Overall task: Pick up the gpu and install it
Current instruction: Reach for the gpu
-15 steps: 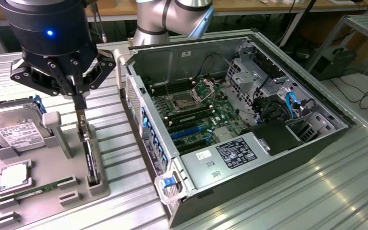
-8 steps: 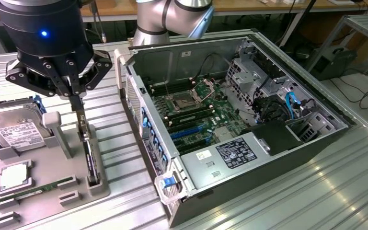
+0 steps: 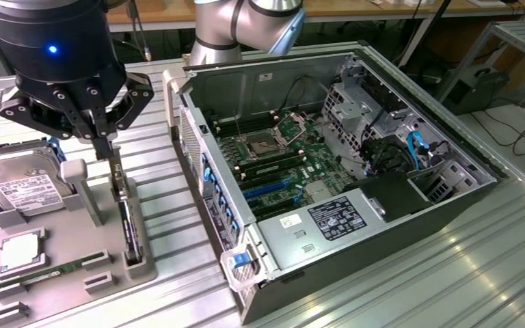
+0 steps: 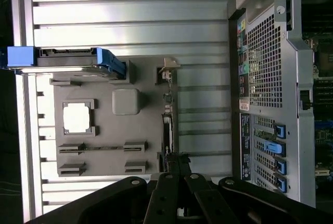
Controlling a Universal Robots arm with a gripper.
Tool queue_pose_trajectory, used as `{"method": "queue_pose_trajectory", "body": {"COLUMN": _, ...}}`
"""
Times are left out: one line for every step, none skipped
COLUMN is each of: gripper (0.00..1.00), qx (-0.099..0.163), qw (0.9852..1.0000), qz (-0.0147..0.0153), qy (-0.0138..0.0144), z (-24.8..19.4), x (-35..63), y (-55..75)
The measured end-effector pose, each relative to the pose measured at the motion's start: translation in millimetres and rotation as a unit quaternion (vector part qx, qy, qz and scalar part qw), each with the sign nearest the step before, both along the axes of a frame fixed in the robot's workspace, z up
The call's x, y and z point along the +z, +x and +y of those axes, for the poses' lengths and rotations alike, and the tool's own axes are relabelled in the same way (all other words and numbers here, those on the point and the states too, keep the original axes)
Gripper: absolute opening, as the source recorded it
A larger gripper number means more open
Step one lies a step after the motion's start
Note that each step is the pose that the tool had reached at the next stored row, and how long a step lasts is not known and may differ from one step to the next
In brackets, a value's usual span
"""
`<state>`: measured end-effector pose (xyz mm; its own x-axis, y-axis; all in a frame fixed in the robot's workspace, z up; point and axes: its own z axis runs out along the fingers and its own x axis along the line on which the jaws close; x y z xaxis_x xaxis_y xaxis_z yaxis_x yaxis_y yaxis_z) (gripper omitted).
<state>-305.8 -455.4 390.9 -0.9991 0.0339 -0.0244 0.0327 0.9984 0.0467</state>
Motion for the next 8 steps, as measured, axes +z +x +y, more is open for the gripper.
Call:
{"method": "queue_pose_trajectory", "body": {"gripper": 0.11, "qx": 0.000, "qw": 1.0000, "qz": 0.0000, "qy": 0.0000, "z": 0.0, "x": -0.1, "y": -0.9}}
{"method": "queue_pose_trajectory", "body": {"gripper": 0.11, "qx": 0.000, "qw": 1.0000, "qz": 0.0000, "qy": 0.0000, "z": 0.0, "x": -0.1, "y": -1.8}}
{"method": "queue_pose_trajectory", "body": {"gripper": 0.11, "qx": 0.000, "qw": 1.0000, "qz": 0.0000, "qy": 0.0000, "z": 0.0, "x": -0.1, "y": -2.7}}
{"method": "queue_pose_trajectory", "body": {"gripper": 0.11, "qx": 0.000, "qw": 1.0000, "qz": 0.0000, "qy": 0.0000, "z": 0.0, "x": -0.1, "y": -3.4}}
{"method": "queue_pose_trajectory", "body": {"gripper": 0.11, "qx": 0.000, "qw": 1.0000, "qz": 0.0000, "qy": 0.0000, "z": 0.0, "x": -0.2, "y": -5.1}}
{"method": "queue_pose_trajectory", "body": {"gripper": 0.11, "qx": 0.000, "qw": 1.0000, "qz": 0.0000, "qy": 0.0001, "z": 0.0, "x": -0.2, "y": -6.3}}
{"method": "queue_pose_trajectory", "body": {"gripper": 0.11, "qx": 0.000, "qw": 1.0000, "qz": 0.0000, "qy": 0.0001, "z": 0.0, "x": -0.3, "y": -7.0}}
{"method": "queue_pose_trajectory", "body": {"gripper": 0.11, "qx": 0.000, "qw": 1.0000, "qz": 0.0000, "qy": 0.0002, "z": 0.0, "x": -0.3, "y": -7.6}}
